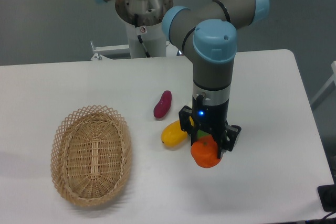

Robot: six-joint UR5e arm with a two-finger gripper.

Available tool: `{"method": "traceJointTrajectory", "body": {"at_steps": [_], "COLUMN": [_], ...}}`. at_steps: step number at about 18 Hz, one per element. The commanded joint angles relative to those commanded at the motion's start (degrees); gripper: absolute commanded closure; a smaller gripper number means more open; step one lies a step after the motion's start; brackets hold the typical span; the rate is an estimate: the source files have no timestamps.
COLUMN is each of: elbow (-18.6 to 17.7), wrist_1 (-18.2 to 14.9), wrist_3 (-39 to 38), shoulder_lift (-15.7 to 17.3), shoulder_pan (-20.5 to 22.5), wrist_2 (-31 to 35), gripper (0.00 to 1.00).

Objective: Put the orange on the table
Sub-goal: 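Hold the orange in the gripper above the table beside the mango, then carry the held orange toward the basket and lower it near the table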

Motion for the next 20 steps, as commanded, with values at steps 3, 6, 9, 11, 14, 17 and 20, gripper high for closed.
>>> {"method": "traceJointTrajectory", "body": {"at_steps": [3, 6, 9, 11, 14, 17, 20], "elbow": [-0.1, 0.0, 1.8, 1.5, -0.6, -1.7, -2.2], "wrist_1": [0.4, 0.4, 2.4, 2.4, 2.5, 2.5, 2.3], "wrist_3": [-7.1, -10.6, -18.3, -19.4, -19.1, -19.2, -19.1], "shoulder_lift": [-2.4, -5.2, -8.3, -9.6, -10.5, -11.0, -11.7], "shoulder_pan": [-1.7, -3.1, -4.7, -5.3, -6.2, -6.7, -6.9], "wrist_2": [0.3, 0.4, 0.1, 0.1, 0.3, 0.3, 0.3], "gripper": [0.30, 0.30, 0.30, 0.30, 0.30, 0.30, 0.30]}}
